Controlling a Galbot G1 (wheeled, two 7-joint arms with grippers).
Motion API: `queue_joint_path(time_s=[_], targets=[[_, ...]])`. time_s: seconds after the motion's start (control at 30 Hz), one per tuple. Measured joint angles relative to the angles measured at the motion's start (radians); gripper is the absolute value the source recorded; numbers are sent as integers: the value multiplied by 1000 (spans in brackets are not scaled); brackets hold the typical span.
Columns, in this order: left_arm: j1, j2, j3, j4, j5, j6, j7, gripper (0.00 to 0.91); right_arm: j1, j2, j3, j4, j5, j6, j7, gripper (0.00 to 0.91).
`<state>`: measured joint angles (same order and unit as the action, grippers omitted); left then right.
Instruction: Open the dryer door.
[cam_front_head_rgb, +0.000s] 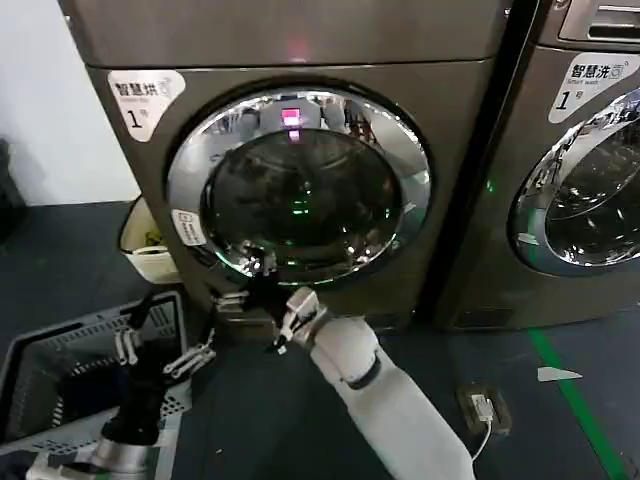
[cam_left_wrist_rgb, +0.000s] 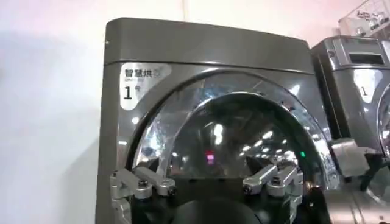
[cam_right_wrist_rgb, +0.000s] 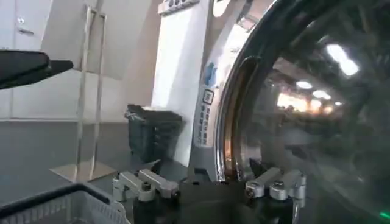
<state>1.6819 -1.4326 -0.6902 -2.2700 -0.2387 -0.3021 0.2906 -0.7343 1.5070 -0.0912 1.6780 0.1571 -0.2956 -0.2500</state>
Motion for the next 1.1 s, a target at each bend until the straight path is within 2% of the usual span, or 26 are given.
queue_joint_path(time_s=[1.1], targets=[[1, 3, -1, -4, -8, -2, -2, 907, 121, 82, -29, -149, -26, 12, 0, 907]])
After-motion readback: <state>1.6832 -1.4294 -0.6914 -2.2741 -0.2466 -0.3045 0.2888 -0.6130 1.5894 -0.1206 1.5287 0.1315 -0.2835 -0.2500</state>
